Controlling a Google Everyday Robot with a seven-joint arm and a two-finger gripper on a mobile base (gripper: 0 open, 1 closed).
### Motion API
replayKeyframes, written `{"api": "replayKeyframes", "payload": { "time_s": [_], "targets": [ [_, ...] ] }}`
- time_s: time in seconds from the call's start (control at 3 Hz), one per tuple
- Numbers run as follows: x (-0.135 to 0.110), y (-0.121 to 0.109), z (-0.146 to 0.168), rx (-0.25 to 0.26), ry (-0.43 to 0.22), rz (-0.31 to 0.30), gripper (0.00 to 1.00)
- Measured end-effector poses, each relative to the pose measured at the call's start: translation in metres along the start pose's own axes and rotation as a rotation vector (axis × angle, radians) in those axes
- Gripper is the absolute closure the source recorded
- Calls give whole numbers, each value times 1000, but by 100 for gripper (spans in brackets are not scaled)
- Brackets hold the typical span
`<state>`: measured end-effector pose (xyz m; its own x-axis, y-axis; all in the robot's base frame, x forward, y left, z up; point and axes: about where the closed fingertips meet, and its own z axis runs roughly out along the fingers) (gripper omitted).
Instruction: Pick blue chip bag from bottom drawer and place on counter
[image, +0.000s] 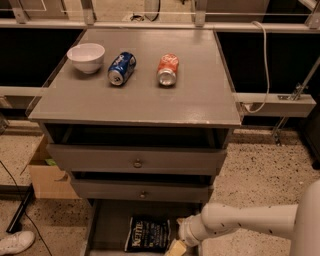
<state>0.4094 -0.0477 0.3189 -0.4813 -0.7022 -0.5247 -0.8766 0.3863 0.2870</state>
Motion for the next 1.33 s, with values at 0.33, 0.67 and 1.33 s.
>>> {"api": "replayKeyframes", "payload": {
  "time_s": [0.33,0.67,1.33],
  "targets": [
    [2,0,8,-10,-1,-1,0],
    [3,-10,30,-21,-12,-9,0],
    [4,-40,71,-64,-54,6,0]
  ]
}}
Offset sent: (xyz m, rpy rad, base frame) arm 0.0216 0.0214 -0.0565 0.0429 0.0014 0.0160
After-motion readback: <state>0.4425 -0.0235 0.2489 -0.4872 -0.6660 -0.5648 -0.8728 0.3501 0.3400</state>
